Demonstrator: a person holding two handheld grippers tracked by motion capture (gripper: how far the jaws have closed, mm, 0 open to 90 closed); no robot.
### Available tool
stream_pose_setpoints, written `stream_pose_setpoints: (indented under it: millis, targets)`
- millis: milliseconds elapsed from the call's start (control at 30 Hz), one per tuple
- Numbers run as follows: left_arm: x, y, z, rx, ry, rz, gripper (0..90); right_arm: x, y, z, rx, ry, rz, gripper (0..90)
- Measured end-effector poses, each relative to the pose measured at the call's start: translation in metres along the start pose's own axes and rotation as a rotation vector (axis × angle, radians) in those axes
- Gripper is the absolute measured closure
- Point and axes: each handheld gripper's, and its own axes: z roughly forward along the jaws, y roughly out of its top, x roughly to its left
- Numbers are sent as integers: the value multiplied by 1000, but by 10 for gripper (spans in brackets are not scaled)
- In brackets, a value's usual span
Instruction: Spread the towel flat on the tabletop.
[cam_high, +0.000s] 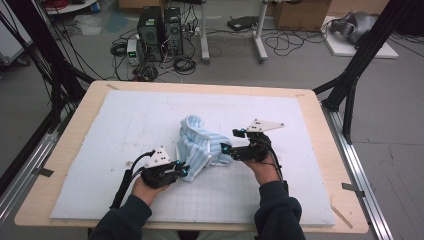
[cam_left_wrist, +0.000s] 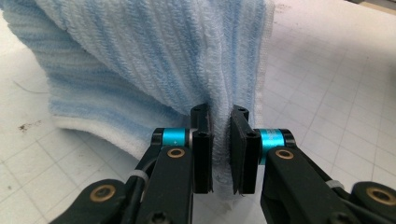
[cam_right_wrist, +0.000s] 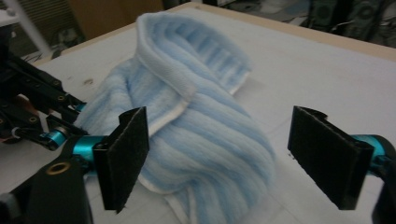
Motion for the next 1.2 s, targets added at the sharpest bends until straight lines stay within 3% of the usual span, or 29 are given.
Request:
stream_pose_setpoints:
  millis: [167, 300, 367, 400, 433, 533, 600, 700, 733, 767, 867, 900, 933, 1033, 1067, 1133, 1200]
  targets:
    - [0, 0, 3, 0, -4, -8, 804, 2, 11, 22, 41, 61, -54, 388]
    - [-1, 0, 4, 1, -7, -8, 804, 2, 24, 48, 89, 123, -79, 448]
    - [-1, 0, 5, -1, -3, -7, 804, 2, 26, 53, 100, 132, -85, 463]
    - [-1, 0, 5, -2, -2, -9, 804, 1, 29, 60, 124, 150, -120, 543]
    - [-1, 0, 5, 0, -2, -8, 804, 1, 29, 60, 124, 150, -120, 543]
    - [0, 0, 5, 3, 0, -6, 804, -2, 28, 63, 127, 181, -138, 725]
    - [0, 0, 5, 6, 0, -5, 804, -5, 28, 62, 119, 177, -153, 829]
    - [0, 0, 5, 7, -3, -7, 804, -13, 31, 54, 71, 87, -151, 847]
    - [-1, 0, 5, 6, -5, -7, 804, -13, 31, 54, 71, 87, -151, 847]
    - [-1, 0, 5, 7, -6, -6, 804, -18, 30, 52, 65, 56, -139, 847]
    - [-3, 0, 6, 11, -14, -6, 804, -35, 28, 43, 56, -56, -84, 846]
    - [-3, 0, 6, 14, -19, -6, 804, -47, 26, 36, 33, -126, -35, 846]
    - [-4, 0, 6, 14, -24, -5, 804, -47, 26, 36, 33, -126, -35, 846]
    - [-5, 0, 6, 16, -32, -6, 804, -65, 21, 24, 16, -217, 33, 846]
    - [-5, 0, 6, 18, -37, -5, 804, -76, 18, 19, 28, -269, 65, 846]
    - [-6, 0, 6, 23, -46, -3, 804, -80, 18, 18, 50, -296, 69, 846]
    - [-7, 1, 5, 26, -59, -6, 804, -85, 21, 15, 84, -356, 43, 846]
